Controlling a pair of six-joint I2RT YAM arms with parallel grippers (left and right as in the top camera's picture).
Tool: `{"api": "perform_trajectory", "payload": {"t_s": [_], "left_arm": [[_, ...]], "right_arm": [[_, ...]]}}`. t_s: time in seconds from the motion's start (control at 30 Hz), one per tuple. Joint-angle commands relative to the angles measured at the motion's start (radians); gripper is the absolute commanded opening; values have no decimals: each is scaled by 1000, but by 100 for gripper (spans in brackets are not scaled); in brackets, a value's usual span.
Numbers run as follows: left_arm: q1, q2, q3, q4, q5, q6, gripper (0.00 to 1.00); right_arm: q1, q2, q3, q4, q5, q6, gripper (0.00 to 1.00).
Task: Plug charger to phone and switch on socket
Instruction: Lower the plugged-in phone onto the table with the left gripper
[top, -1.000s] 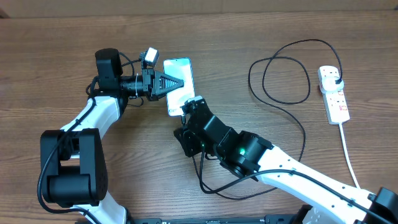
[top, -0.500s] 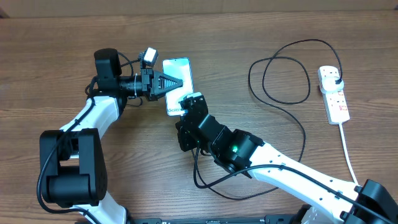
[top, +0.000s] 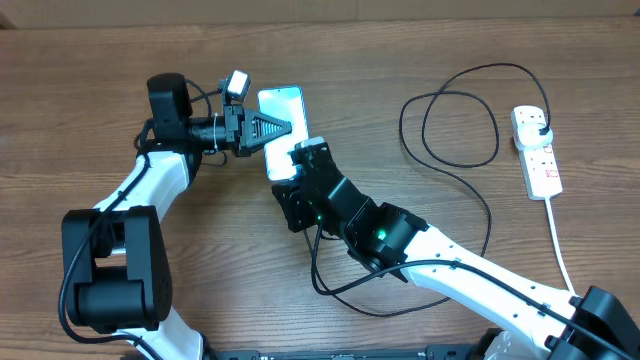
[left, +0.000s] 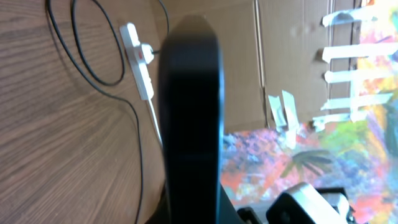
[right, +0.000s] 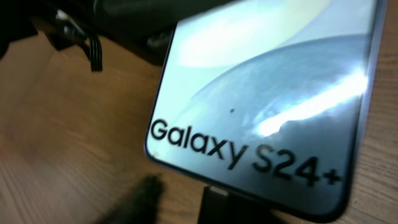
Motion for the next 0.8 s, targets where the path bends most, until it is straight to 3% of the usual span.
{"api": "perform_trajectory", "payload": {"t_s": [0.0, 0.1, 0.13, 0.33, 0.47, 0.67, 0.77], "left_arm": [[-29, 0, -6, -3, 53, 50, 4], [-31, 0, -6, -3, -43, 55, 4], [-34, 0, -6, -3, -79, 55, 4], [-118, 0, 4, -6, -351, 55, 4], [-223, 0, 76, -99, -510, 57, 4], [-385, 3, 297, -453, -850, 185, 4], [-404, 14, 386, -618, -895, 272, 4]], "right_arm": [[-29, -13, 58, -29, -37, -20, 63], [-29, -41, 80, -119, -122, -16, 97], [-29, -53, 85, -142, -139, -7, 100], [-28, -194, 109, -227, -163, 84, 100], [-28, -350, 109, -237, -132, 93, 100], [-28, -519, 108, -305, 24, 92, 100], [-28, -545, 108, -371, 93, 93, 100]]}}
